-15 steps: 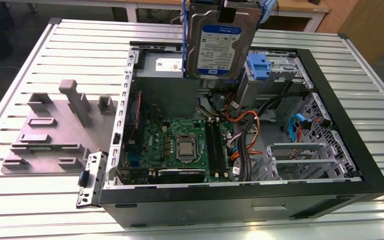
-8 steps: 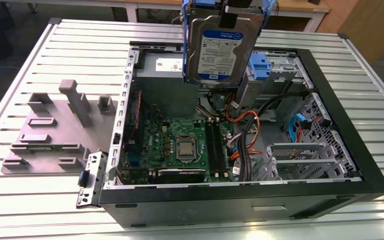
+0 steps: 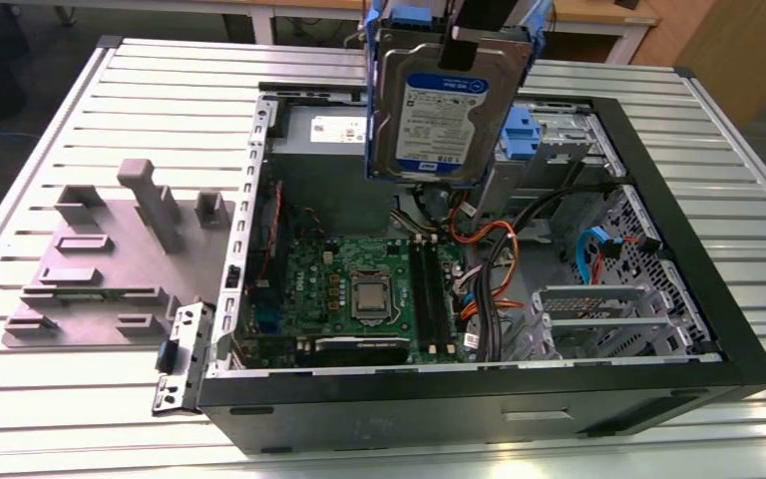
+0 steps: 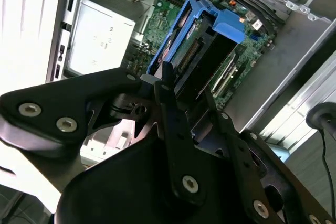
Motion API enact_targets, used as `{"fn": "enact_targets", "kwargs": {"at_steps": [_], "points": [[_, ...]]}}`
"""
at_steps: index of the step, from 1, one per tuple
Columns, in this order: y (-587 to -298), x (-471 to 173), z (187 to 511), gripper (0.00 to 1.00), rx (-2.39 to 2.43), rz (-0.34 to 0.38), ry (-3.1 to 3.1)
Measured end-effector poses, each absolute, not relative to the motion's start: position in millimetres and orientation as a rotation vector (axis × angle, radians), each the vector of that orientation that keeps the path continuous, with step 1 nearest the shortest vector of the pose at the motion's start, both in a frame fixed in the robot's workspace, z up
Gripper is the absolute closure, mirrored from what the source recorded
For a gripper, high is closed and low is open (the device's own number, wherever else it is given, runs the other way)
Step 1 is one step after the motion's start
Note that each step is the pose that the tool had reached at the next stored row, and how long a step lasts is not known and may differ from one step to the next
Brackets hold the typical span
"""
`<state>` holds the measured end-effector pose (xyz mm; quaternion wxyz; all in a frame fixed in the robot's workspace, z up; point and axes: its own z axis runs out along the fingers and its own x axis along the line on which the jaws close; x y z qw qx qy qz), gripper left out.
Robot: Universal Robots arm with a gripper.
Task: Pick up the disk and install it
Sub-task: 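Pick up the disk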
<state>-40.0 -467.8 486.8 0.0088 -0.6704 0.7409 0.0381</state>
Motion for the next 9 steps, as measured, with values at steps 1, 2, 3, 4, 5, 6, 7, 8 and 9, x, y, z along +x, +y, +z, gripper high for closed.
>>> {"fn": "enact_targets", "kwargs": {"at_steps": [1, 2, 3, 4, 5, 6, 7, 8, 9], "points": [[-469.8, -40.0, 486.8, 0.65, -2.092, 0.119, 2.318], [-471.9, -40.0, 486.6, 0.65, -2.088, 0.119, 2.320], [-474.2, -40.0, 486.5, 0.65, -2.085, 0.119, 2.323], [-476.1, -40.0, 486.4, 0.65, -2.082, 0.119, 2.325], [-478.3, -40.0, 486.3, 0.65, -2.079, 0.119, 2.328], [-480.4, -40.0, 486.2, 0.65, -2.076, 0.119, 2.331], [-482.5, -40.0, 486.1, 0.65, -2.073, 0.119, 2.333], [-484.6, -40.0, 486.0, 0.65, -2.070, 0.118, 2.336], [-486.7, -40.0, 485.9, 0.65, -2.067, 0.119, 2.338]]}}
